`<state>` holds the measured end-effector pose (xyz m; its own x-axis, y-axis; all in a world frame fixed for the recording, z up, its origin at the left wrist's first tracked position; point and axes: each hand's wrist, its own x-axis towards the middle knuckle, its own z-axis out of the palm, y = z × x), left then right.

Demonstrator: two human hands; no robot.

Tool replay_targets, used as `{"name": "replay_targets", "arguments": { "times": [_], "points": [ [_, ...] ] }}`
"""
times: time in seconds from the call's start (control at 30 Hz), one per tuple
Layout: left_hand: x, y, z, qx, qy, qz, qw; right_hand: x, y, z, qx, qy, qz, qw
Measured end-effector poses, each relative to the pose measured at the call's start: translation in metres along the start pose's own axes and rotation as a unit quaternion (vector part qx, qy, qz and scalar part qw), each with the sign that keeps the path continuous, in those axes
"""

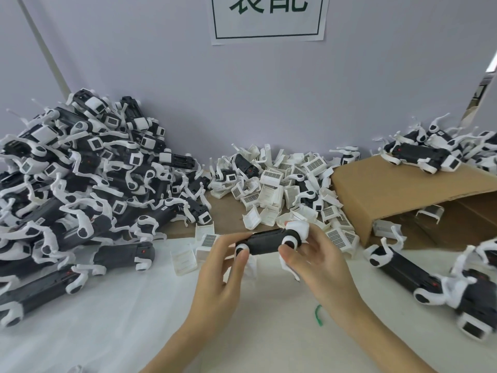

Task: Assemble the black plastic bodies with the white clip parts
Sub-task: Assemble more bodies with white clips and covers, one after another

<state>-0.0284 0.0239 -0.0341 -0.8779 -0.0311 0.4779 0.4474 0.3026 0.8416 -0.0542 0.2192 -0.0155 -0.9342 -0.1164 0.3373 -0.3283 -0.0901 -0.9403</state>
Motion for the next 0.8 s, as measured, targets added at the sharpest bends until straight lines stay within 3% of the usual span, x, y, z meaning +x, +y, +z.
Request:
{"name": "replay_targets", "arguments": {
  "times": [0.07, 0.2, 0.3, 0.43, 0.5, 0.6, 0.67, 0.8],
  "points": [
    [-0.001, -0.003, 0.000, -0.033, 0.001, -0.021, 0.999, -0.002, -0.001, 0.004, -0.014, 0.005, -0.023, 1.000],
    [0.002, -0.001, 0.005, -0.137, 0.007, -0.116, 0.984, -0.004, -0.003, 0.010, 0.034, -0.083, -0.021, 0.996],
    [0.001, -0.007, 0.001, -0.217, -0.018, -0.154, 0.964, -0.010, -0.004, 0.010, 0.007, -0.158, -0.026, 0.987],
    [0.000, 0.011, 0.010, -0.163, -0.037, -0.141, 0.976, -0.016, 0.004, 0.010, -0.014, -0.205, -0.006, 0.979],
    [-0.007, 0.024, 0.008, -0.065, -0.061, -0.086, 0.992, -0.015, 0.006, 0.010, -0.033, -0.189, -0.004, 0.981],
    [-0.005, 0.008, 0.013, -0.135, -0.081, -0.119, 0.980, -0.014, 0.013, 0.014, -0.144, -0.088, -0.069, 0.983],
    [-0.007, 0.006, 0.007, -0.088, -0.080, -0.113, 0.986, -0.011, 0.019, 0.012, -0.144, -0.024, -0.064, 0.987],
    [-0.005, 0.012, 0.009, -0.023, -0.047, -0.033, 0.998, -0.006, 0.016, 0.004, -0.157, -0.026, -0.100, 0.982]
  ]
}}
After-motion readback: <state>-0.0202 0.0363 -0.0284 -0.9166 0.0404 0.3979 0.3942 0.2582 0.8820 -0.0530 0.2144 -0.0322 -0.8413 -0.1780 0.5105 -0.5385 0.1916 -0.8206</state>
